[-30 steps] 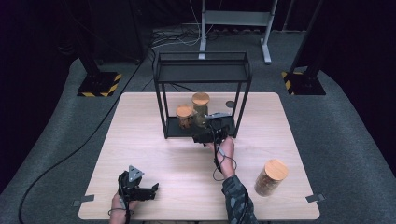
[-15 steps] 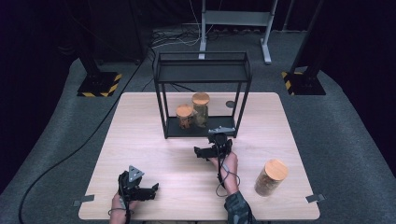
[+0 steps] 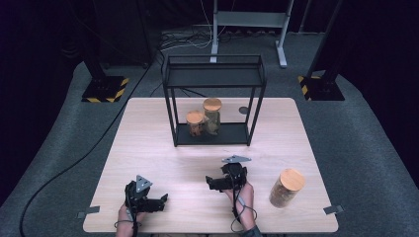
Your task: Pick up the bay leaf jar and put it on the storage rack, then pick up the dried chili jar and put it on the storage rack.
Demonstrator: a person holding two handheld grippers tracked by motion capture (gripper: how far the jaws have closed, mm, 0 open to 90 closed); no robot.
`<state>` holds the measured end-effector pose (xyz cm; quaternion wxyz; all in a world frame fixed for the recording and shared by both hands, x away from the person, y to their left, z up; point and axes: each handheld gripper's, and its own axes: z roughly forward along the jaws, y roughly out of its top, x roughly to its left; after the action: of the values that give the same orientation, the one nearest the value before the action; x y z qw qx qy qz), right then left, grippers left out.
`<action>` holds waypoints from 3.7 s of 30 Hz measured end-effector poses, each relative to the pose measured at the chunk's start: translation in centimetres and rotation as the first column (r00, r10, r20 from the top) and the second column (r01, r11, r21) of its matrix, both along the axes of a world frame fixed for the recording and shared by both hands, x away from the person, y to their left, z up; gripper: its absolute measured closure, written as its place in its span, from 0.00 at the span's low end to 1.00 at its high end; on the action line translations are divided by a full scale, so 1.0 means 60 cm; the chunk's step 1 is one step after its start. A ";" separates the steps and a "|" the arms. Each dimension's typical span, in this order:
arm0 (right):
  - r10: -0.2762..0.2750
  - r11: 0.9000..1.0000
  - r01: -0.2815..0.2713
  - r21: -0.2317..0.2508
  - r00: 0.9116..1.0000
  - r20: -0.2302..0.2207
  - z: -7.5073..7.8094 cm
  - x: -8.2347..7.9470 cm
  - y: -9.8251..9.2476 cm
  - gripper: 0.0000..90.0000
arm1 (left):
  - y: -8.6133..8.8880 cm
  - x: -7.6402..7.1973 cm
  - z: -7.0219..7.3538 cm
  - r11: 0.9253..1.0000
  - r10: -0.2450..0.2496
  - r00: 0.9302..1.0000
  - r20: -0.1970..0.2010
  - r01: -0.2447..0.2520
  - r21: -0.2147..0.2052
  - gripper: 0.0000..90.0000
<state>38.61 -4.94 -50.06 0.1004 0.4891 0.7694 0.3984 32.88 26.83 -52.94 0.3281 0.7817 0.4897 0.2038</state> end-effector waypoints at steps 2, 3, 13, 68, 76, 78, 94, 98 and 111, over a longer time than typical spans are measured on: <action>-0.007 1.000 0.007 0.006 1.000 0.005 -0.001 -0.010 -0.004 0.00 | 0.000 0.000 0.000 1.000 0.000 1.000 0.000 0.000 0.000 0.01; -0.009 1.000 0.009 0.007 1.000 0.008 -0.001 -0.014 -0.005 0.00 | 0.000 0.000 0.000 1.000 0.000 1.000 0.000 0.000 0.000 0.01; -0.015 1.000 0.015 -0.011 1.000 -0.005 -0.005 -0.054 -0.013 0.00 | 0.000 0.000 0.000 1.000 -0.004 1.000 0.000 0.004 0.000 0.01; -0.296 0.949 0.275 -0.156 0.946 -0.131 0.003 -0.186 -0.176 0.00 | 0.000 0.000 0.000 1.000 -0.004 1.000 0.000 0.004 0.000 0.01; -0.321 0.935 0.296 -0.193 0.940 -0.115 0.006 -0.195 -0.191 0.00 | 0.000 0.000 0.000 1.000 -0.005 1.000 -0.001 0.005 0.001 0.01; -0.326 0.931 0.300 -0.207 0.940 -0.105 0.006 -0.197 -0.196 0.00 | 0.000 0.000 0.000 1.000 -0.004 1.000 0.000 0.004 0.001 0.01; -0.357 0.907 0.347 -0.238 0.934 0.001 0.012 -0.196 -0.236 0.00 | 0.000 0.000 0.000 1.000 -0.004 1.000 0.000 0.004 0.000 0.01; -0.359 0.905 0.368 -0.215 0.930 0.083 0.012 -0.191 -0.248 0.00 | 0.000 0.000 0.000 1.000 -0.004 1.000 0.000 0.004 0.000 0.01; -0.344 0.917 0.386 -0.104 0.895 0.285 0.024 -0.180 -0.271 0.00 | 0.000 0.000 0.000 1.000 -0.004 1.000 0.000 0.004 0.001 0.01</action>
<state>27.78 -21.19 -48.59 0.3121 0.5589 0.6728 0.3709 32.88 26.82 -52.94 0.3282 0.7829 0.4880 0.2032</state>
